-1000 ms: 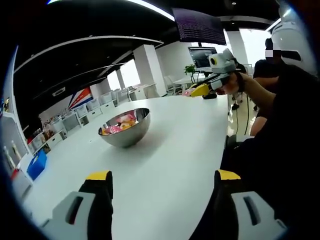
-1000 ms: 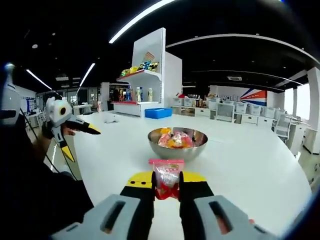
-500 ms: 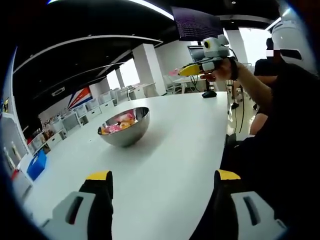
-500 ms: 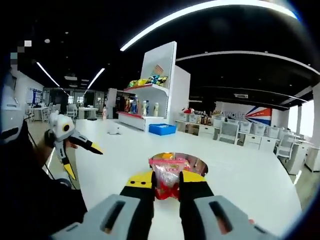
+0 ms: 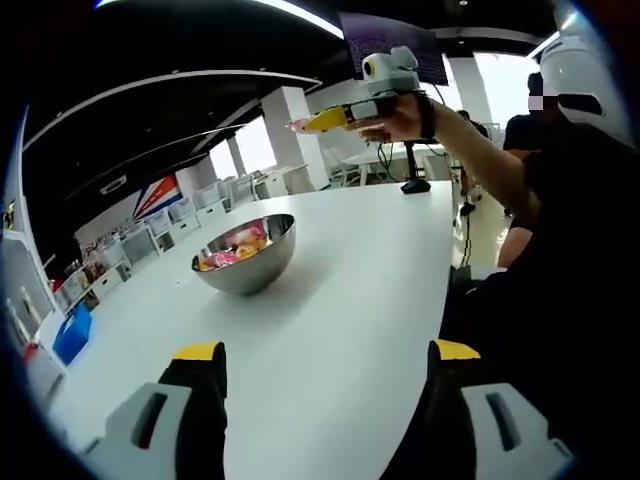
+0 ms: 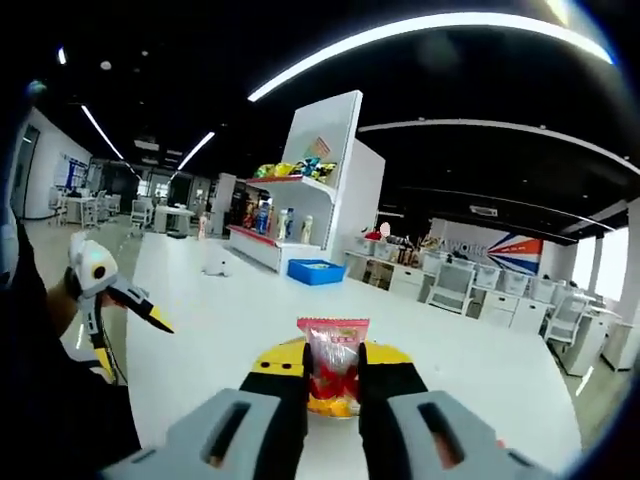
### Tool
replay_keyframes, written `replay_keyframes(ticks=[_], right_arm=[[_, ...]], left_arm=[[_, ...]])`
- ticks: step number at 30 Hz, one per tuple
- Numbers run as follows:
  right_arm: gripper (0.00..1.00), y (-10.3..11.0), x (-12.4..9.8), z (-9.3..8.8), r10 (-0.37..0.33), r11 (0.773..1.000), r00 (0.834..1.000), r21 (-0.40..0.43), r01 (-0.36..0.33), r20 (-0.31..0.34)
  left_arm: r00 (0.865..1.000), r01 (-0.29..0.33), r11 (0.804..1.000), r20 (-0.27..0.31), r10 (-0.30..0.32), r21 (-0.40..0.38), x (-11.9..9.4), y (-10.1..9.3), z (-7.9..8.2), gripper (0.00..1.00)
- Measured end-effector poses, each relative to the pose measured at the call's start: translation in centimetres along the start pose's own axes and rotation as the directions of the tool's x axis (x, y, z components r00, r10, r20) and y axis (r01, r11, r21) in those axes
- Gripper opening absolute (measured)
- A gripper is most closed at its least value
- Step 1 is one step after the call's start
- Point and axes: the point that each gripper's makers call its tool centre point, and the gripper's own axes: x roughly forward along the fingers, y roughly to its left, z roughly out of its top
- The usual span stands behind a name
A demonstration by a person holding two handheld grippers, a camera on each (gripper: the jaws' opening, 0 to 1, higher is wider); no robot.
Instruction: Pick up the marshmallows scattered on the table and place them into the bowl on the table
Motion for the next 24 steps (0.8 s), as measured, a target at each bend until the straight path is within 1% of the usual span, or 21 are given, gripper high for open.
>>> replay_keyframes(ticks=[5, 10, 11, 12, 15, 19, 21, 22, 24], right_arm=[[0.14, -1.1, 2.5, -0.3, -0.007, 0.999, 1.0, 0.047, 0.006, 0.015], [0.15, -1.9, 4.5, -1.3, -0.016, 0.998, 1.0, 0.058, 0.016, -0.012], [0.15, -2.1, 5.0, -1.7, -0.018, 0.998, 1.0, 0.063, 0.019, -0.018], [0.15, -2.2, 5.5, -2.6, -0.024, 0.994, 0.999, 0.103, 0.027, -0.036], [0.15, -2.2, 6.8, -4.1, -0.026, 0.994, 0.998, 0.108, 0.032, -0.052], [0.15, -1.8, 8.0, -6.3, -0.021, 0.99, 0.996, 0.14, 0.033, -0.087], [0.15, -1.7, 8.4, -7.5, -0.031, 0.99, 0.994, 0.133, 0.045, -0.106], [0.15, -1.3, 8.2, -7.9, -0.041, 0.992, 0.993, 0.118, 0.054, -0.114], [0.15, -1.3, 8.2, -8.5, -0.047, 0.99, 0.991, 0.124, 0.062, -0.122]], left_arm=[[1.0, -0.001, 1.0, -0.005, 0.001, -0.003, 0.3, 0.2, -0.2, 0.8], [1.0, 0.009, 1.0, 0.004, -0.009, 0.003, 0.3, 0.0, 0.2, 0.79], [1.0, 0.009, 1.0, 0.005, -0.009, 0.004, 0.3, 0.0, 0.2, 0.79], [1.0, 0.01, 1.0, 0.005, -0.01, 0.005, 0.3, -0.1, 0.2, 0.79], [1.0, 0.012, 1.0, 0.007, -0.012, 0.001, 0.3, -0.2, 0.2, 0.79], [1.0, 0.022, 1.0, 0.003, -0.022, -0.001, 0.5, -0.5, -0.1, 0.79], [1.0, 0.025, 1.0, 0.001, -0.025, 0.002, 0.5, -0.6, -0.1, 0.79], [1.0, 0.025, 1.0, 0.003, -0.025, 0.002, 0.5, -0.6, -0.1, 0.79], [1.0, 0.027, 1.0, 0.005, -0.027, -0.001, 0.5, -0.6, -0.1, 0.79]])
